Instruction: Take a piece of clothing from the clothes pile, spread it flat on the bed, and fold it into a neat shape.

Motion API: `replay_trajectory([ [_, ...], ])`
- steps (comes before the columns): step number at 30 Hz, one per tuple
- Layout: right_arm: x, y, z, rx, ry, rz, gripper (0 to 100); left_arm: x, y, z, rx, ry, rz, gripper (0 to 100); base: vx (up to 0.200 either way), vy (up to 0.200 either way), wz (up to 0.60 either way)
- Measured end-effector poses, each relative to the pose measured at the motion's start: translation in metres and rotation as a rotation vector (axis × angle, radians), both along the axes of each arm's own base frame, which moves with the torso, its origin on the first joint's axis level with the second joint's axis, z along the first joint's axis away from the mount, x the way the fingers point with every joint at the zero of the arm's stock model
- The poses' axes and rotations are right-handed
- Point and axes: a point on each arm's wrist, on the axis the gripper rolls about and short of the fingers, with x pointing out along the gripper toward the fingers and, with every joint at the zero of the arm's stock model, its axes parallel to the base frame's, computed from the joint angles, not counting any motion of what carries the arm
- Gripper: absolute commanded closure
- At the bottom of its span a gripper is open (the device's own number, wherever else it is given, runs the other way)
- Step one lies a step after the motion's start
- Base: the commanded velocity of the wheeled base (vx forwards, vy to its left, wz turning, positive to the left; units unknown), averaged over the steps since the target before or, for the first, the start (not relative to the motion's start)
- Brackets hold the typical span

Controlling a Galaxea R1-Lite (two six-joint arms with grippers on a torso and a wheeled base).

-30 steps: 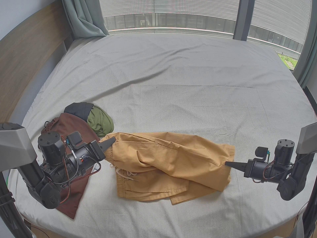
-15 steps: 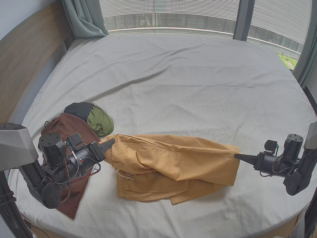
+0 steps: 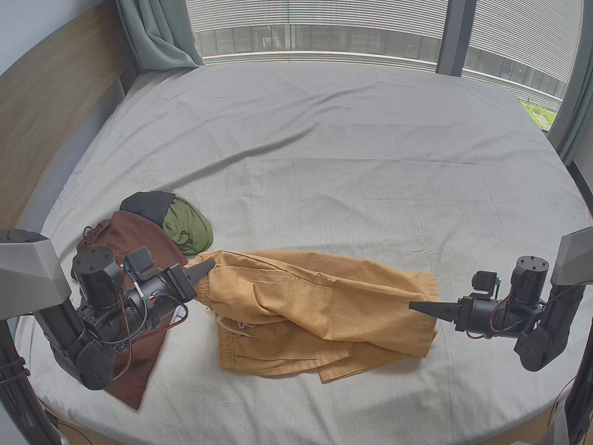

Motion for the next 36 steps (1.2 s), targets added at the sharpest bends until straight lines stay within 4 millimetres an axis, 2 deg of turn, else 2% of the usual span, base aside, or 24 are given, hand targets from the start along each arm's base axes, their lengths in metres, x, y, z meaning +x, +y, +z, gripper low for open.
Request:
replay_trajectory([
  [23, 0.011, 0.02, -0.006, -0.005, -0.021, 0.05, 0, 0.0, 0.0, 0.002, -0.003, -0.009, -0.002, 100, 0.0, 0.0, 0.0],
  [24, 0.011, 0.02, -0.007, -0.007, -0.022, 0.046, 100, 0.0, -0.001, 0.002, -0.003, -0.009, -0.002, 100, 0.0, 0.0, 0.0],
  [36, 0.014, 0.018, -0.008, -0.033, -0.06, 0.041, 100, 0.001, -0.001, 0.003, -0.004, -0.011, -0.001, 100, 0.0, 0.0, 0.0],
])
